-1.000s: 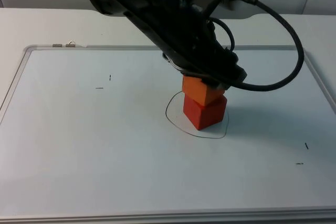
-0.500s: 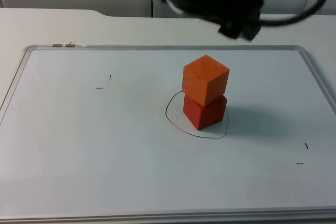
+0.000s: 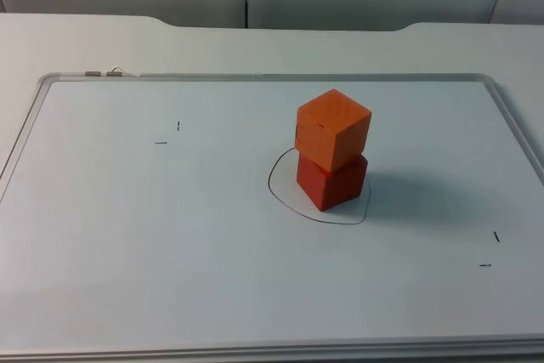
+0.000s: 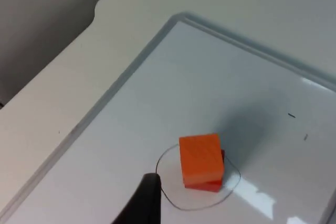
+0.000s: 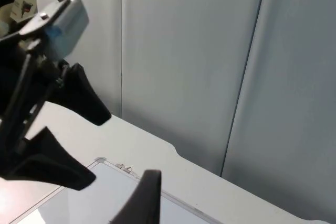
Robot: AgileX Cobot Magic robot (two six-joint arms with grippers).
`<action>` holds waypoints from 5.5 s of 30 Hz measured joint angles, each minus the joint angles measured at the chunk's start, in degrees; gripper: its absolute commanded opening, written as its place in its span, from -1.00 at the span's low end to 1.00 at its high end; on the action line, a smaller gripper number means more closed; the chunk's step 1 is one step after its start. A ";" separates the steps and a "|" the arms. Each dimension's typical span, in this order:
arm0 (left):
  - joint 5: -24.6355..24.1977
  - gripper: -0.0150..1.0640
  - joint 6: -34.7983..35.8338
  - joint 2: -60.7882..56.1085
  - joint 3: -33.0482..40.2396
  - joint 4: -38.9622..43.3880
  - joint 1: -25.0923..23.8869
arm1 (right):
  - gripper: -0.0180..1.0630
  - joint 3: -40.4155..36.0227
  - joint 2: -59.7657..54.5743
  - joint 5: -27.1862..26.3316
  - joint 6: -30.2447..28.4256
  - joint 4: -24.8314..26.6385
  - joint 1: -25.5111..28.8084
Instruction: Pick up one cube with the left hand and another cube with the right hand. First place the cube in the right hand at the target position, then stack the cube in the left hand on top.
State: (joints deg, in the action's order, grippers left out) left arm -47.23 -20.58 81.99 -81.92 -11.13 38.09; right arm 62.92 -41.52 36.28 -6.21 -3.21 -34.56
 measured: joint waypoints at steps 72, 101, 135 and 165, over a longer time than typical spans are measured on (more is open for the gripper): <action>-15.14 0.79 20.95 -81.78 52.06 12.17 0.00 | 0.77 0.00 0.00 2.63 -1.35 0.00 0.00; -15.14 0.98 19.45 -81.78 52.06 11.13 -0.22 | 0.77 0.00 0.00 2.74 -1.35 0.00 0.00; -15.04 0.98 19.31 -81.78 52.06 11.13 -37.55 | 0.77 0.00 0.57 6.53 -8.76 4.51 0.00; -15.04 0.98 19.31 -81.78 52.06 11.13 -37.55 | 0.77 -31.24 41.26 22.53 -1.78 7.85 0.00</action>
State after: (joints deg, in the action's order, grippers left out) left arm -62.27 -1.26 0.21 -29.86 0.00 0.54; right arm 31.68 -0.26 58.82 -7.99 4.65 -34.56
